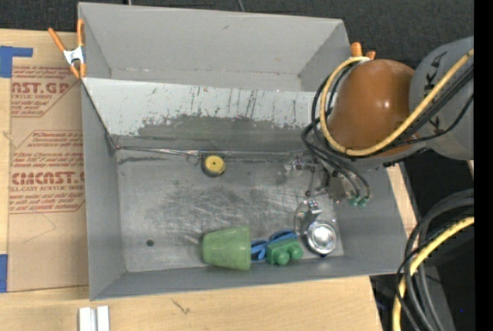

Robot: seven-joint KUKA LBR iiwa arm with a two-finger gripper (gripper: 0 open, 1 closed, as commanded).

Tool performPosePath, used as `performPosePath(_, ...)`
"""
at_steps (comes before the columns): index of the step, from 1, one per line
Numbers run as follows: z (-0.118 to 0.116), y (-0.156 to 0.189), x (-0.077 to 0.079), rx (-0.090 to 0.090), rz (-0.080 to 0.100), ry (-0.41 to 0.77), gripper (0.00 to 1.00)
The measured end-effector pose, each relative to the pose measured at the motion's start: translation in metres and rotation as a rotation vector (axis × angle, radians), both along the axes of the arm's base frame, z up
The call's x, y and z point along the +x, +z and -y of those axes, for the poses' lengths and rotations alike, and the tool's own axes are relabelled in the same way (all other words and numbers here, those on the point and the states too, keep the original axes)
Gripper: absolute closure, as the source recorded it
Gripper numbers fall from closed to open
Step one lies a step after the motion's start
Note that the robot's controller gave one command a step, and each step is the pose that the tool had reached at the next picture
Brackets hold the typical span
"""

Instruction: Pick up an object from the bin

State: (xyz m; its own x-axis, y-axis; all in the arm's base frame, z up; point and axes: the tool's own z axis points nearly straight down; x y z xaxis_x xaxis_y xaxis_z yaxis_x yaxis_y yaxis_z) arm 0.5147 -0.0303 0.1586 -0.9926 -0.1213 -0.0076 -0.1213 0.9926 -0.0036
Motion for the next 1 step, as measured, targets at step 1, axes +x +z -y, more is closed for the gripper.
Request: performPosePath(1, 0.0041, -0.0770, -0.0284, 0.003, 0.006, 0.188, 0.00)
